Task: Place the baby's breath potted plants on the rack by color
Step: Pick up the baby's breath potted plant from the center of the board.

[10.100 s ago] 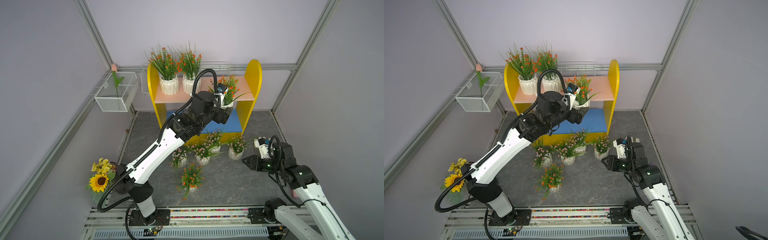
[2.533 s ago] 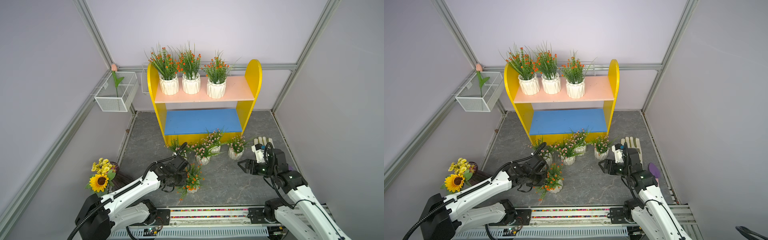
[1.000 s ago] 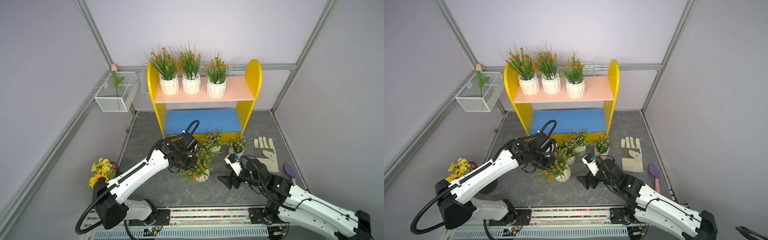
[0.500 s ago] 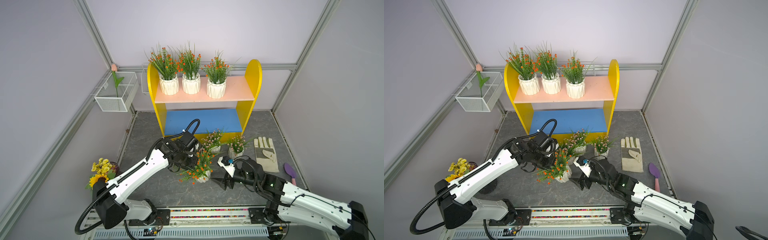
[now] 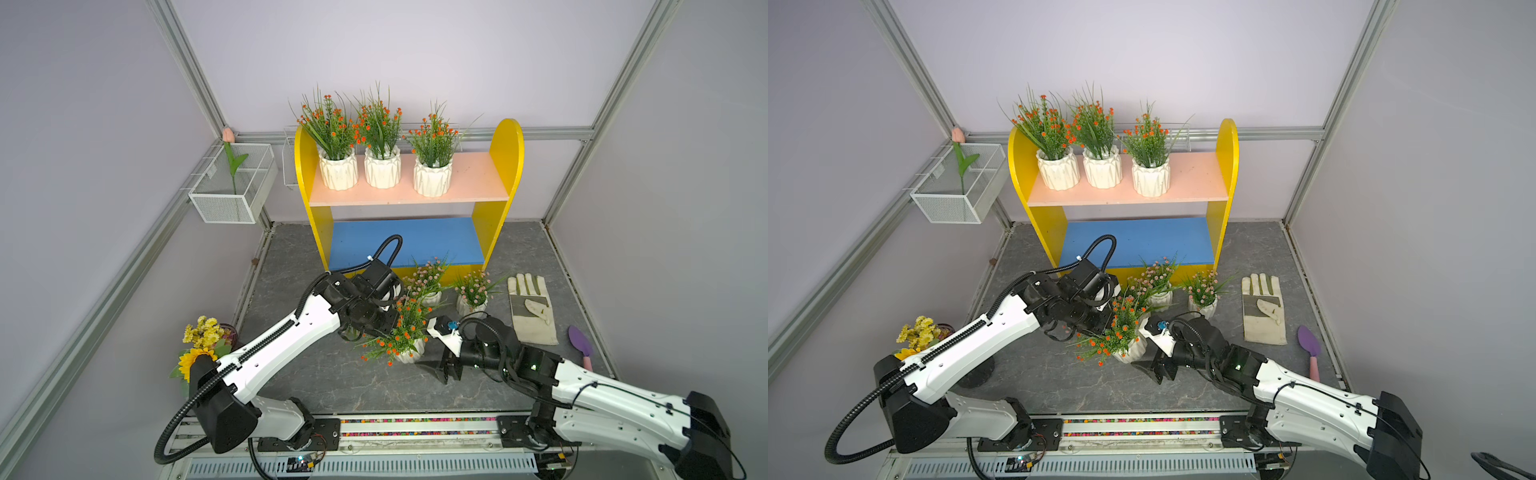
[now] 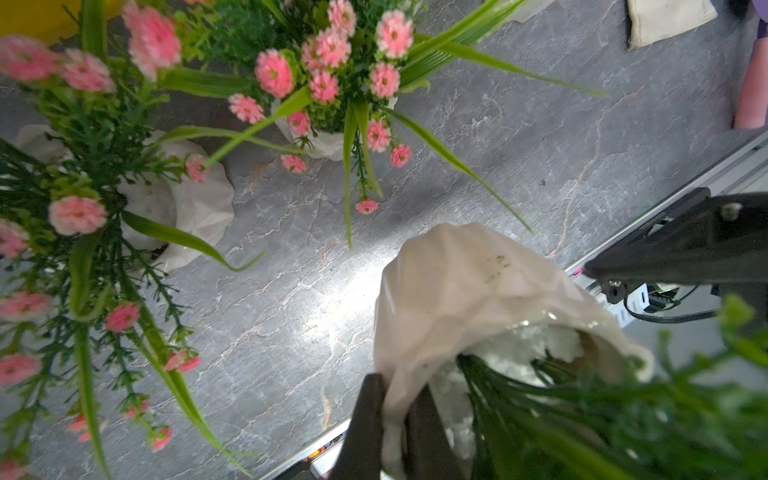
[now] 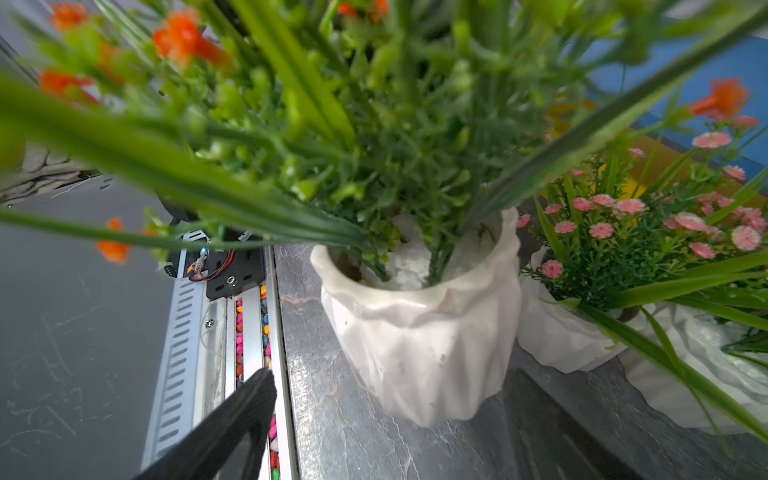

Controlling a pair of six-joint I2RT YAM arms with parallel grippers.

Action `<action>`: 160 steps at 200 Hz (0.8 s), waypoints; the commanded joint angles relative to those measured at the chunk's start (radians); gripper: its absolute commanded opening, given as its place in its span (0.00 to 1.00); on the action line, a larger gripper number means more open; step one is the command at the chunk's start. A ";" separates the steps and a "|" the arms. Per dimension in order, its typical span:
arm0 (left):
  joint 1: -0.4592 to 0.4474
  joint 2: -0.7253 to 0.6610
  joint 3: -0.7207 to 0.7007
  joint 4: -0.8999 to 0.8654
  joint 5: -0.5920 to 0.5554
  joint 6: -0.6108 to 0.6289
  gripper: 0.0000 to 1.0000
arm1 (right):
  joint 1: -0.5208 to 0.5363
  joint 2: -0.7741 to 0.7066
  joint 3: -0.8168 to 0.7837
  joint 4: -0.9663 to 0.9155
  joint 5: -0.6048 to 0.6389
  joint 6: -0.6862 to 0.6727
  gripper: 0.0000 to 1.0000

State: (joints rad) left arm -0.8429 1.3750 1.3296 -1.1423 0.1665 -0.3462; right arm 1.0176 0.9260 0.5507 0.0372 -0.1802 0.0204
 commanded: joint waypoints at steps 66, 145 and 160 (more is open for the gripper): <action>-0.001 -0.012 0.034 0.023 0.063 0.019 0.00 | 0.006 0.091 0.073 0.064 -0.005 -0.058 0.88; -0.001 -0.034 0.012 0.044 0.068 0.009 0.00 | 0.006 0.144 0.107 0.127 -0.043 -0.018 0.88; -0.001 -0.038 0.007 0.050 0.074 0.009 0.00 | 0.007 0.149 0.106 0.147 -0.021 -0.002 0.88</action>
State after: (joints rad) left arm -0.8371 1.3727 1.3304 -1.1614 0.1783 -0.3351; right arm 1.0164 1.0645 0.6262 0.0982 -0.1791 -0.0006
